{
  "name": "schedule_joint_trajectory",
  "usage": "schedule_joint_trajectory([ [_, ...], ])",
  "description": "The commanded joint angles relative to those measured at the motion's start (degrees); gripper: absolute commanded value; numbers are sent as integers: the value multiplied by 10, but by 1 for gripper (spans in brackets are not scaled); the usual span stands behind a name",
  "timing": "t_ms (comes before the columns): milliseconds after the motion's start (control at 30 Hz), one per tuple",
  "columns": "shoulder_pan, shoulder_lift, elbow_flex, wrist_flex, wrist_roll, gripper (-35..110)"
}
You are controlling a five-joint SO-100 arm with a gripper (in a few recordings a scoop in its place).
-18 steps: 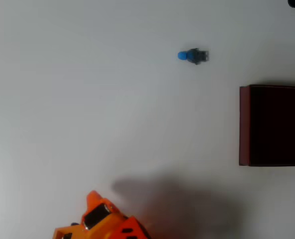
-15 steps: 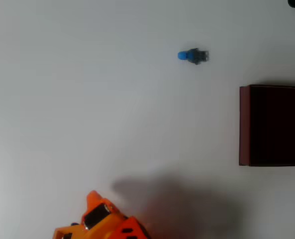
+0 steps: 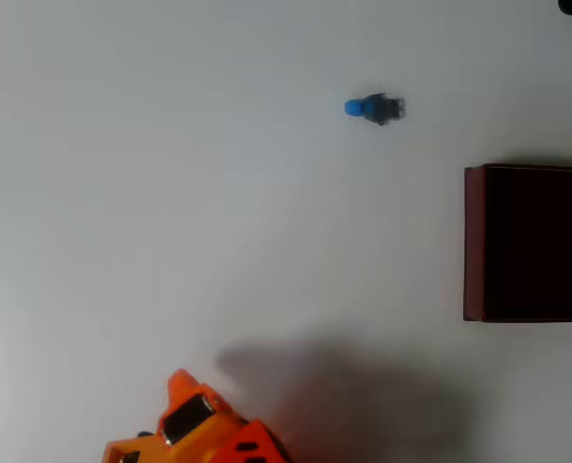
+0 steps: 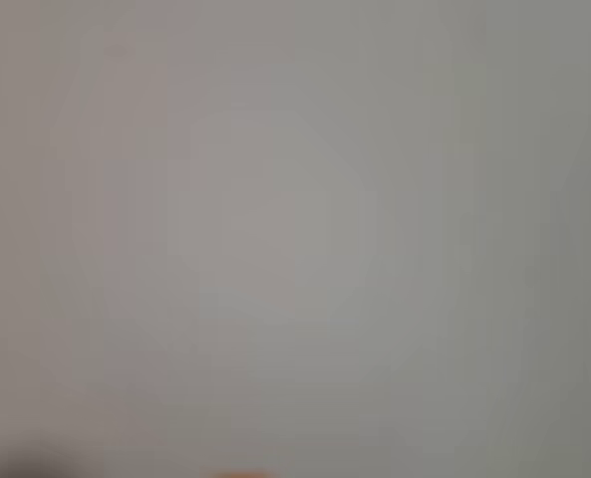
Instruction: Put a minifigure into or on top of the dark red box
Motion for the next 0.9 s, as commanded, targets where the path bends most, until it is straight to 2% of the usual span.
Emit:
schedule_joint_trajectory([
  [0, -4, 9, -6, 4, -6, 0],
  [433, 9, 9, -6, 4, 9, 1],
  [500, 30, 9, -11, 18, 58, 5],
  [567, 18, 9, -6, 25, 198, 8],
  [667, 33, 9, -10, 28, 286, 14],
  [767, 21, 8, -25, -23, 321, 17],
  [867, 47, -8, -76, -6, 316, 22],
])
